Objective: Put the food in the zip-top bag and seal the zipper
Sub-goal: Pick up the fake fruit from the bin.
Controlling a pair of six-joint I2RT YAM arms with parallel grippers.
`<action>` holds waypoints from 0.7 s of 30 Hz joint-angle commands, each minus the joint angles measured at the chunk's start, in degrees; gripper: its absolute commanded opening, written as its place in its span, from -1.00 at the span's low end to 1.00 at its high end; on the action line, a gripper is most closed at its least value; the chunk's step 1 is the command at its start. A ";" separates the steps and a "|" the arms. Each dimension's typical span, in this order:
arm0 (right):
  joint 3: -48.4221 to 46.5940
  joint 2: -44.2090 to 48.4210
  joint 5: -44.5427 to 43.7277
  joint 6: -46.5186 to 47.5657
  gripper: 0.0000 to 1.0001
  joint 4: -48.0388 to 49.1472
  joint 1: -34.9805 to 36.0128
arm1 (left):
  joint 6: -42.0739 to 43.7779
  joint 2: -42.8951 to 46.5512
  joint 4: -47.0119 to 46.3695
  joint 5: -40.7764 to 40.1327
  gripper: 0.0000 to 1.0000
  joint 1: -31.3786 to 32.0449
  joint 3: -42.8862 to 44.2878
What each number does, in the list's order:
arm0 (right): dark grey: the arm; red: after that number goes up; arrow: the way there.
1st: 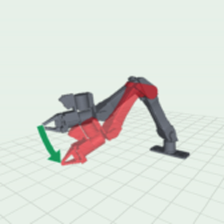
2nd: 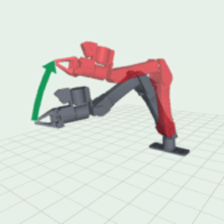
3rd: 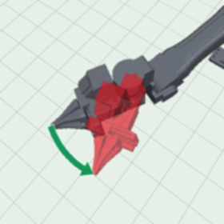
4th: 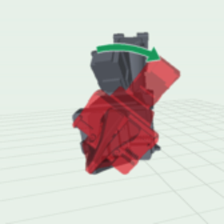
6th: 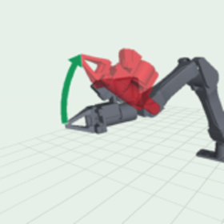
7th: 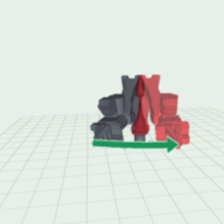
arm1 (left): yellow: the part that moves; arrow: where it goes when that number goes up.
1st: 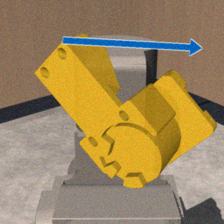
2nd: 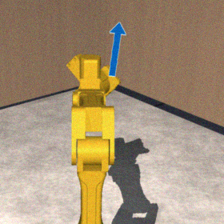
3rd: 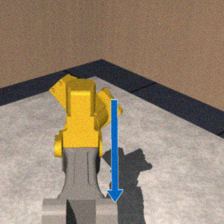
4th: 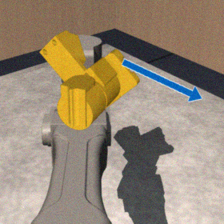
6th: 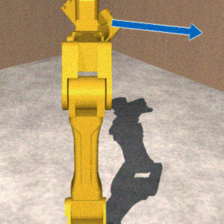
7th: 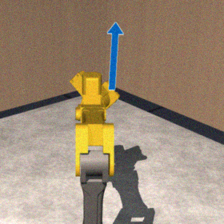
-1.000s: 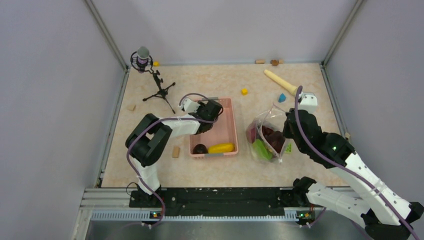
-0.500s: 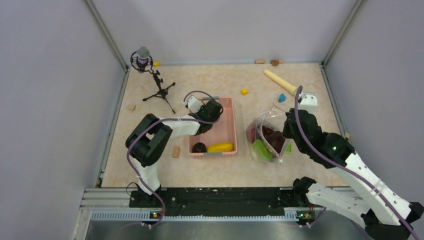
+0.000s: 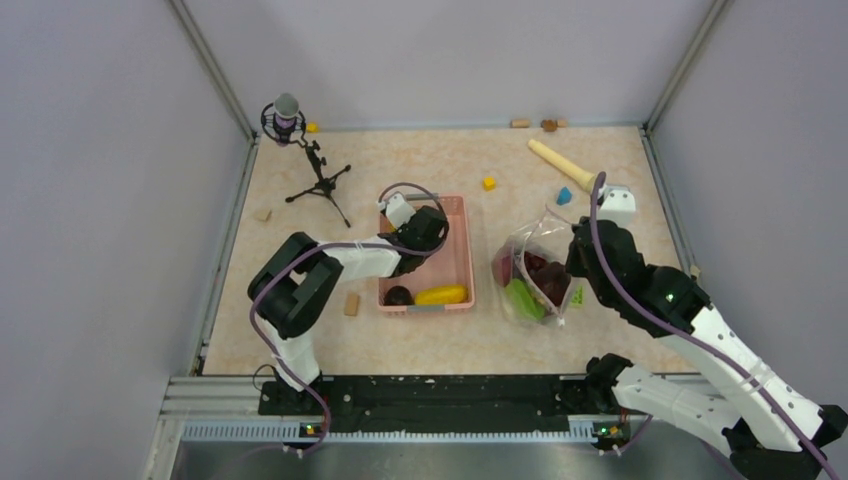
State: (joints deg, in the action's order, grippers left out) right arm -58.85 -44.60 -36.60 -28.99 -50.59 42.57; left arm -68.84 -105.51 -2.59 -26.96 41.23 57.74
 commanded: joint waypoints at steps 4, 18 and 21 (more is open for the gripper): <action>-0.28 1.09 -1.03 -0.01 -0.98 1.33 -0.05 | 7.76 10.38 4.21 -9.06 0.32 0.60 -0.44; -0.31 1.14 -0.93 -0.01 -0.98 1.28 -0.06 | 47.76 6.46 0.06 0.61 0.93 -5.78 6.81; -0.36 1.12 -1.08 -0.02 -0.98 1.28 -0.05 | 51.99 6.16 -3.20 2.64 0.93 -6.65 5.74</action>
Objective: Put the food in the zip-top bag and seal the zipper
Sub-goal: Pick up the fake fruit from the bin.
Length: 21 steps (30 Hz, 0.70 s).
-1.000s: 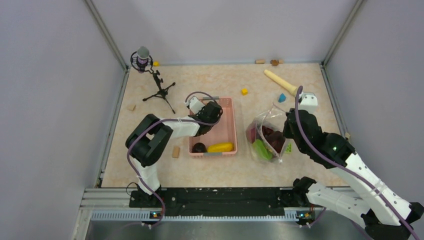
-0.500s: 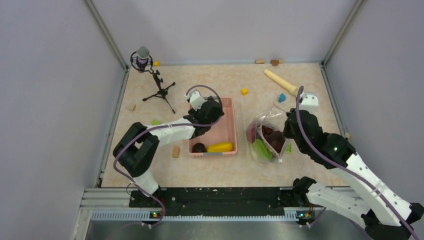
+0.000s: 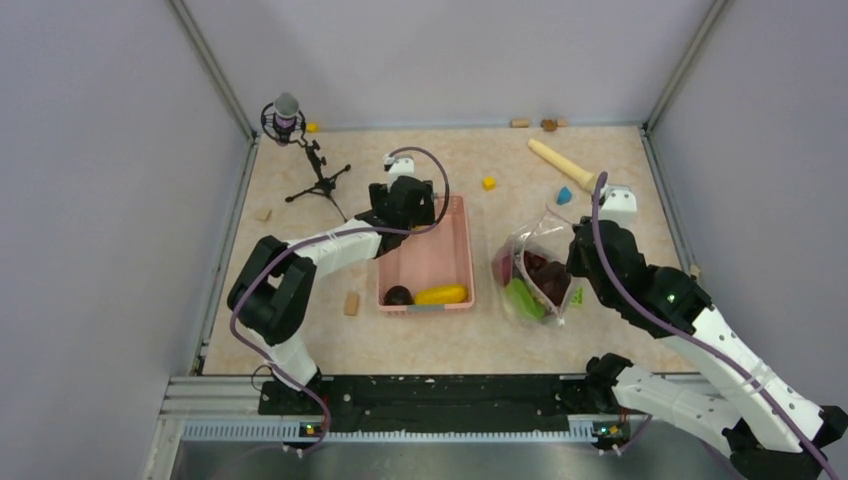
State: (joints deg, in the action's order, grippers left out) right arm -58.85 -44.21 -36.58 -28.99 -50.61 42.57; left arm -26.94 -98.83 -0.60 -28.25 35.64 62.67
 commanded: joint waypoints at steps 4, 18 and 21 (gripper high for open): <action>-0.34 0.70 -1.06 -0.01 -0.98 1.30 -0.11 | 12.66 -1.95 -4.98 7.33 0.93 -2.50 1.19; -0.32 0.70 -0.98 0.08 -0.98 1.30 -0.07 | 20.62 -5.39 1.63 20.31 0.94 -2.93 2.84; -0.37 0.70 -1.04 0.15 -0.98 1.31 -0.04 | 20.65 -5.87 3.54 19.93 0.94 -2.91 2.97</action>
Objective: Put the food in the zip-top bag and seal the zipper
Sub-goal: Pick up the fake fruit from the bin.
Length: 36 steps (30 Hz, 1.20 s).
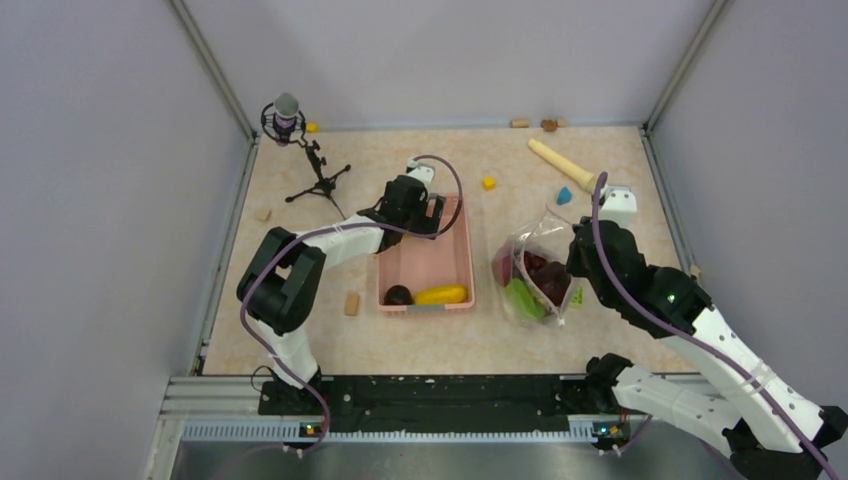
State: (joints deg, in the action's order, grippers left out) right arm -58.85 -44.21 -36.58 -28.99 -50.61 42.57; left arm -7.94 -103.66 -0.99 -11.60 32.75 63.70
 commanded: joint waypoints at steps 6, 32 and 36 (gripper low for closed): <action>-0.30 0.59 -0.95 0.12 -0.98 1.36 -0.10 | -0.73 -1.18 7.46 -1.08 0.94 0.11 2.65; -0.40 0.61 -1.17 0.08 -0.98 1.31 -0.07 | -5.81 5.68 9.25 2.92 -0.89 2.05 2.89; -0.38 0.64 -0.77 0.10 -0.98 1.38 -0.10 | -7.12 12.12 6.40 7.64 -1.00 2.25 -0.62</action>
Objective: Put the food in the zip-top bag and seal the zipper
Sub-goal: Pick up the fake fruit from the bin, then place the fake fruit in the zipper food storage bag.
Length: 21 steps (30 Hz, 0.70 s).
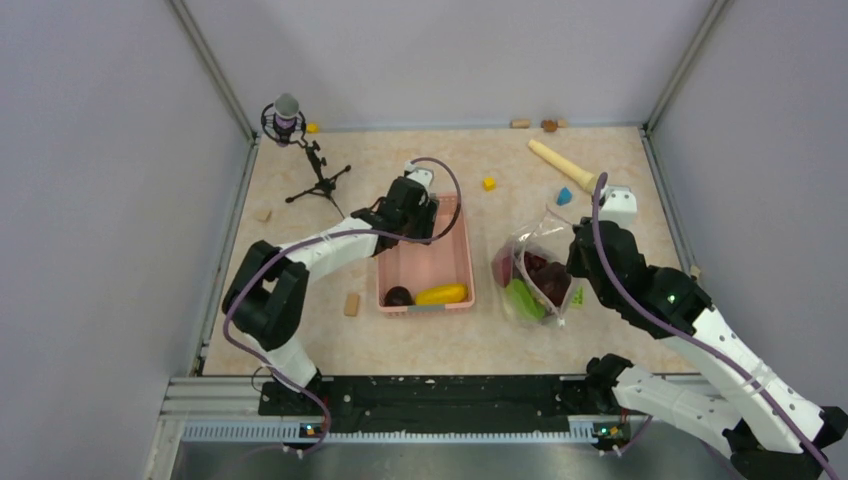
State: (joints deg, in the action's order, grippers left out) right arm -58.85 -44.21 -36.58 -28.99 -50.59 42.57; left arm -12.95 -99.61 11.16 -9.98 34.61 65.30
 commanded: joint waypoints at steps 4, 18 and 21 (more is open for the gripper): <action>-0.39 0.69 -0.51 0.08 -0.98 1.37 -0.06 | -3.15 14.35 -9.06 15.02 -1.00 0.63 -4.82; -0.22 0.73 0.85 0.34 -0.98 1.81 0.01 | 0.74 22.60 -16.68 43.42 -1.00 13.23 1.04; -0.22 0.90 1.15 0.32 -0.98 1.89 -0.05 | 1.71 22.82 -17.18 40.94 -1.00 16.55 2.90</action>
State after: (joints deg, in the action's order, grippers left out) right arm -58.85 -44.21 -35.88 -28.97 -50.59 42.57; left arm -14.13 -79.64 -2.55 31.14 47.59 63.70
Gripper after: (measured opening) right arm 0.009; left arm 0.638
